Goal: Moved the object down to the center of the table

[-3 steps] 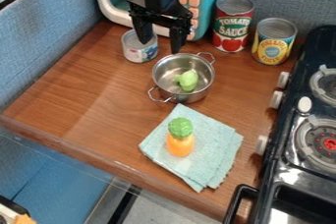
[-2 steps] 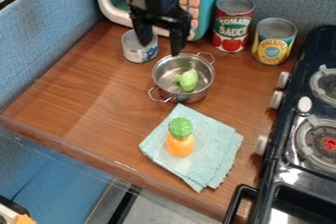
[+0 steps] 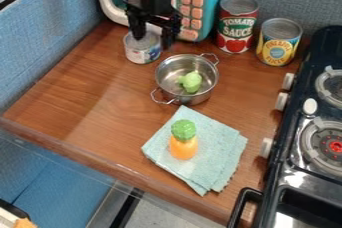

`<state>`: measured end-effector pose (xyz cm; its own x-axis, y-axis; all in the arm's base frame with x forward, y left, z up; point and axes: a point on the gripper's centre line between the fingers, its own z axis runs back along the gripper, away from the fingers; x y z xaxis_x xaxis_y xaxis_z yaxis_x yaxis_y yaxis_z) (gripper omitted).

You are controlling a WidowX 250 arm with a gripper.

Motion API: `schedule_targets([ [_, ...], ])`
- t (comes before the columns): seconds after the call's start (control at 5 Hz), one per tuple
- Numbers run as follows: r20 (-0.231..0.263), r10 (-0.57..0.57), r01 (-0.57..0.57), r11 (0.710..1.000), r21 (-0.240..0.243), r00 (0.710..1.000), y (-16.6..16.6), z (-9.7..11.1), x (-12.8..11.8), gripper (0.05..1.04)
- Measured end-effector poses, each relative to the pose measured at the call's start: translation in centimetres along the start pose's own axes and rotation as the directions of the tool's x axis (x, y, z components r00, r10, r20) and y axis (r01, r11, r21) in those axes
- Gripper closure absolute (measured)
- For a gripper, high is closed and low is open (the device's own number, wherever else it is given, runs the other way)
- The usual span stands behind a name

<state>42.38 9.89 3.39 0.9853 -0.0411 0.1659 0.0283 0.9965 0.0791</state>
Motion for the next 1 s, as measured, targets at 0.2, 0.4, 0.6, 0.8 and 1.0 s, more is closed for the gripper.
schedule_targets([
  [0.2,0.021,0.000,0.000,1.000,0.012,1.000,1.7,-1.3,2.0,0.084],
  [0.4,0.010,0.017,-0.017,0.999,0.028,1.000,2.9,-1.9,2.0,0.084],
  [0.6,-0.003,0.014,-0.014,0.999,0.031,1.000,3.0,-2.0,1.9,0.084],
  [0.8,-0.005,0.023,-0.023,0.999,0.032,1.000,3.0,-2.3,1.8,0.084],
  [1.0,-0.035,0.029,-0.028,0.999,0.028,0.999,2.7,-3.1,0.4,0.083],
])
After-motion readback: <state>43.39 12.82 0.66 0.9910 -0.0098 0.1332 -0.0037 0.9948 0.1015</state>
